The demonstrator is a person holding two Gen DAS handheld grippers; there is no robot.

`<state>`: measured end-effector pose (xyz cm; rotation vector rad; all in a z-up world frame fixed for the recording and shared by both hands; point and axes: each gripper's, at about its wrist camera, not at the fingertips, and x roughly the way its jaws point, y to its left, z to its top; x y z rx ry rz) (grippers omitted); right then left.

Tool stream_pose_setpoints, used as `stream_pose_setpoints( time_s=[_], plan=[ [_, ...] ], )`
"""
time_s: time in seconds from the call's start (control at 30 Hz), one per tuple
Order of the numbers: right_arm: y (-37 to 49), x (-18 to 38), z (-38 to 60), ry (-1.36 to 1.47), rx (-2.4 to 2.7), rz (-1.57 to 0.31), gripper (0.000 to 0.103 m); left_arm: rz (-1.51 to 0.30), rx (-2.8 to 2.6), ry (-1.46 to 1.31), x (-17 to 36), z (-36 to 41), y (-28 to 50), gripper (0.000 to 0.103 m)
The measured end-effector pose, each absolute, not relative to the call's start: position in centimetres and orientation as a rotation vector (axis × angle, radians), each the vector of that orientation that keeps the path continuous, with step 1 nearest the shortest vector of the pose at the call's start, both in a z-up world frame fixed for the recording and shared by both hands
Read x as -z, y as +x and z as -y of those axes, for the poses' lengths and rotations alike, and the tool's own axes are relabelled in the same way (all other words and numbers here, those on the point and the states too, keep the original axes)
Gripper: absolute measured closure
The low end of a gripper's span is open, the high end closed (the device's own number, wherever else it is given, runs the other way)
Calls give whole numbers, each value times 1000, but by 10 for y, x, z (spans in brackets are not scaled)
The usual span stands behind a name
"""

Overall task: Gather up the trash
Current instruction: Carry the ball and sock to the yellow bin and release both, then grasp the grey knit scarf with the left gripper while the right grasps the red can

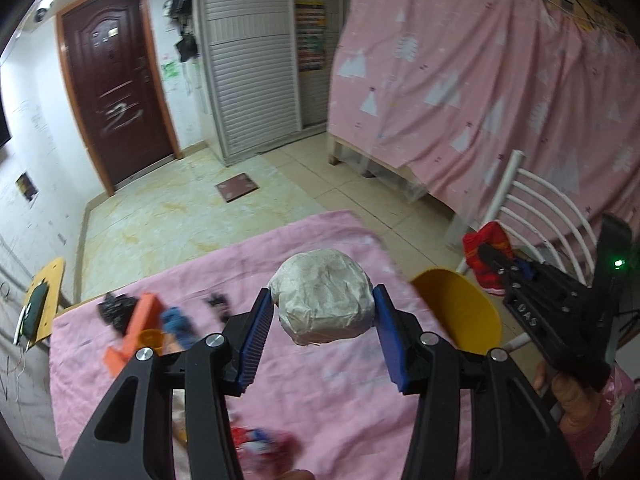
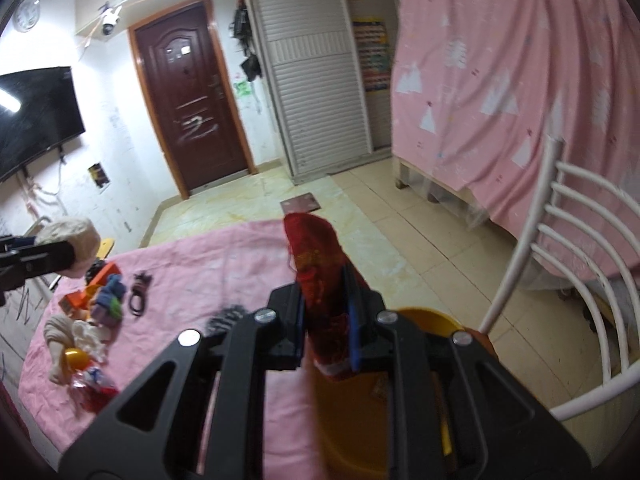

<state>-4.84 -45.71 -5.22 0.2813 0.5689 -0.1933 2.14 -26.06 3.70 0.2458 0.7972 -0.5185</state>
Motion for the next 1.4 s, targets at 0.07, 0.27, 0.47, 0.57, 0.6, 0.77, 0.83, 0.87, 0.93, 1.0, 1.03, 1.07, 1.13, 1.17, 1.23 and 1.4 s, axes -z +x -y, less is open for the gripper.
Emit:
stream_pose_setpoints(
  time_s=[0.07, 0.27, 0.47, 0.57, 0.6, 0.77, 0.83, 0.87, 0.93, 1.0, 1.03, 1.07, 1.13, 1.17, 1.23, 1.4],
  plan=[
    [-50, 59, 468, 302, 205, -579, 87, -807, 540, 252, -35, 276, 19, 59],
    [-50, 73, 490, 343, 211, -605, 87, -830, 595, 274, -31, 320, 10, 59],
    [-50, 83, 504, 383, 218, -625, 70, -841, 654, 266, -29, 359, 5, 59],
    [-54, 84, 513, 402, 231, -614, 50, -870, 676, 246, -24, 378, 8, 56],
    [-56, 84, 517, 411, 237, -609, 50, -874, 677, 250, -22, 383, 9, 55],
    [-68, 83, 536, 448, 272, -588, 50, -895, 685, 246, -18, 404, 14, 43],
    [-72, 83, 542, 460, 283, -580, 50, -893, 685, 250, -18, 408, 13, 40],
    [-73, 83, 544, 466, 285, -577, 50, -894, 685, 251, -17, 409, 12, 40],
    [-74, 82, 545, 468, 284, -575, 50, -895, 685, 257, -17, 408, 10, 39],
    [-72, 82, 543, 464, 277, -576, 50, -896, 680, 257, -18, 406, 9, 39],
    [-72, 81, 542, 461, 272, -577, 50, -895, 678, 254, -18, 403, 8, 39],
    [-71, 81, 539, 455, 268, -577, 50, -895, 675, 254, -18, 401, 9, 39],
    [-70, 79, 531, 440, 254, -577, 50, -893, 664, 247, -20, 395, 10, 39],
    [-70, 78, 527, 431, 248, -576, 50, -892, 661, 241, -21, 391, 11, 39],
    [-67, 74, 516, 409, 233, -573, 50, -890, 654, 234, -23, 384, 13, 39],
    [-61, 64, 482, 363, 161, -561, 50, -876, 626, 210, -30, 354, 16, 39]
  ],
)
